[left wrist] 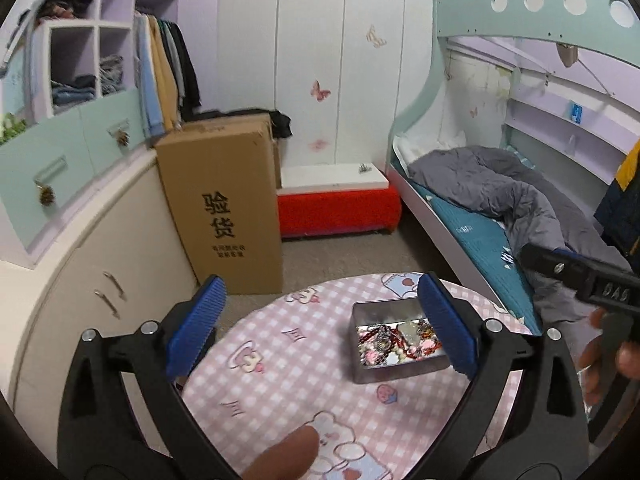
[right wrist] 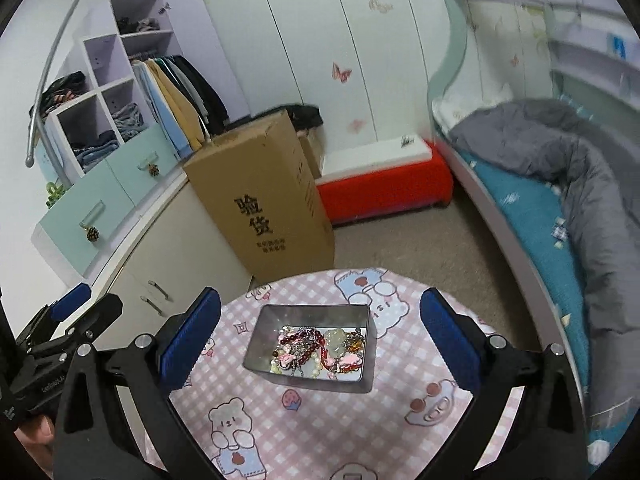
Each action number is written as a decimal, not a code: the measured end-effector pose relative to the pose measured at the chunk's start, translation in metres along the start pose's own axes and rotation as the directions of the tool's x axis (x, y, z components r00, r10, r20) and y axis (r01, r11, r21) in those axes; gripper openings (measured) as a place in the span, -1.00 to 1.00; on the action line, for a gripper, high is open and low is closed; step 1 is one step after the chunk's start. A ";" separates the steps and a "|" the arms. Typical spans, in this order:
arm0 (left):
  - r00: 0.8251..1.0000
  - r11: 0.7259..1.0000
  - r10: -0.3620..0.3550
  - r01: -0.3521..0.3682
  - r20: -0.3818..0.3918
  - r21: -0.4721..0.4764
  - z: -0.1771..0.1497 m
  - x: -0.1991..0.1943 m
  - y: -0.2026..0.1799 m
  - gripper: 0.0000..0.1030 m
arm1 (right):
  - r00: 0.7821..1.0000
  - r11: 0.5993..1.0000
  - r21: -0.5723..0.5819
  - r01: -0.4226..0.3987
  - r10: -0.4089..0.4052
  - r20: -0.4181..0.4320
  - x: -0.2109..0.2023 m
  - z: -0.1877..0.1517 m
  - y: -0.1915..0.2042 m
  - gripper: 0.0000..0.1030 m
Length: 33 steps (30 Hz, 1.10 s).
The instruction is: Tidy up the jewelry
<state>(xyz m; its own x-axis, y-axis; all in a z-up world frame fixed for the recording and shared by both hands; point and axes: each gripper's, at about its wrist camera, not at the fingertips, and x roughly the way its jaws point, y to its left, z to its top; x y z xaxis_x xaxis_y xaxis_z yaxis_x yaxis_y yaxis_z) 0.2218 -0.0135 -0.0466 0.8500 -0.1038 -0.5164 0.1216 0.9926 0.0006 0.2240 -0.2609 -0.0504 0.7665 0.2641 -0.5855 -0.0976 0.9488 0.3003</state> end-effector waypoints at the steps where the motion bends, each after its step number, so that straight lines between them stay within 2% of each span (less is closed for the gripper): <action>1: 1.000 1.000 0.006 -0.006 0.010 0.000 -0.001 -0.008 0.001 0.86 | 1.000 1.000 -0.006 0.008 -0.007 0.019 -0.012 -0.002 0.005 0.87; 8: 0.994 0.998 0.060 -0.057 0.093 -0.032 -0.028 -0.078 0.011 0.88 | 0.984 0.990 -0.068 0.127 -0.118 0.131 -0.082 -0.036 0.036 0.87; 17: 0.977 0.992 0.126 -0.121 0.173 -0.035 -0.060 -0.154 0.004 0.88 | 0.955 0.967 -0.135 0.219 -0.184 0.232 -0.137 -0.084 0.073 0.87; 28: 0.961 0.987 0.153 -0.135 0.231 -0.090 -0.082 -0.194 0.009 0.88 | 0.928 0.952 -0.180 0.248 -0.180 0.325 -0.172 -0.126 0.101 0.87; 33: 0.946 0.983 0.181 -0.164 0.270 -0.086 -0.097 -0.204 0.005 0.88 | 0.919 0.955 -0.174 0.240 -0.165 0.358 -0.180 -0.141 0.109 0.87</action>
<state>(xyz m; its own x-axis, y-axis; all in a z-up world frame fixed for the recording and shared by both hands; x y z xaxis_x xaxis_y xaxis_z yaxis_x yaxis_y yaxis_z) -0.0007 0.0184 -0.0245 0.9642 0.0644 -0.2571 -0.0635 0.9979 0.0118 -0.0141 -0.1802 -0.0187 0.9477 0.0238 -0.3182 -0.0199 0.9997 0.0156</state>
